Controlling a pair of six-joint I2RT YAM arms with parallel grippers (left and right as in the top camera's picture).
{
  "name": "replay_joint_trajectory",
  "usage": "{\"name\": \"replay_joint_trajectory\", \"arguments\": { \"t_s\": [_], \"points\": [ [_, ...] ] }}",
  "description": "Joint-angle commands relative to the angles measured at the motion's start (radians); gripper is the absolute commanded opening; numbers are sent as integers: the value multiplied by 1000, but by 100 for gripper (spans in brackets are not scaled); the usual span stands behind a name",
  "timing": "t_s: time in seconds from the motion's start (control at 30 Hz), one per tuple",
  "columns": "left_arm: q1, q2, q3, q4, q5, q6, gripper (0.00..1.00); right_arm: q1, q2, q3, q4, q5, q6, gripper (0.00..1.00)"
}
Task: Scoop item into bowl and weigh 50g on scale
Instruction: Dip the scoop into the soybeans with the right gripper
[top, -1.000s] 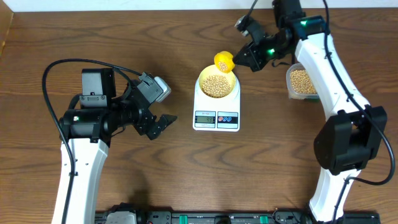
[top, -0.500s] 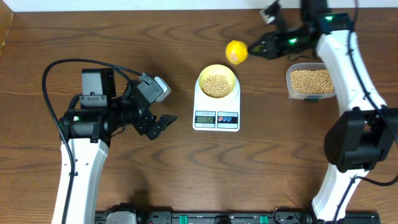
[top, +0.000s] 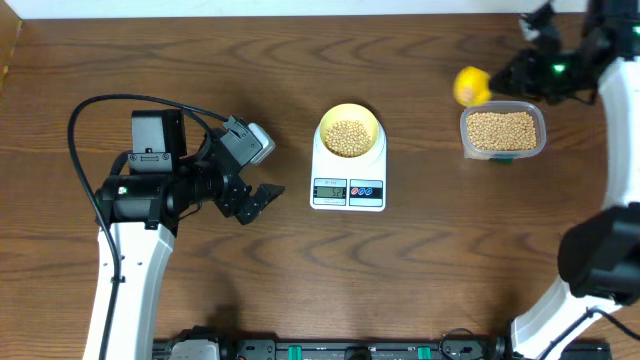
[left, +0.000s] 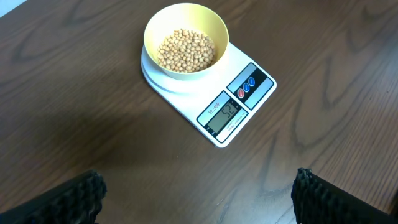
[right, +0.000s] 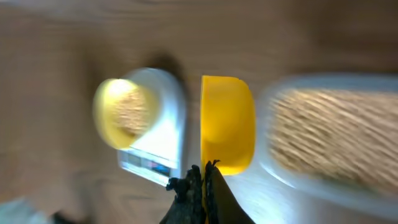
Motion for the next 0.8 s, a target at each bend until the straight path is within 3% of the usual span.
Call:
{"name": "replay_joint_trajectory", "arguments": {
  "t_s": [0.0, 0.3, 0.77],
  "points": [
    [6, 0, 5, 0, 9, 17, 98, -3, -15, 17, -35, 282, -7, 1],
    [6, 0, 5, 0, 9, 17, 98, 93, -2, 11, -27, 679, -30, 1],
    [6, 0, 5, 0, 9, 17, 98, 285, -2, 11, -25, 1096, -43, 1]
  ]
}}
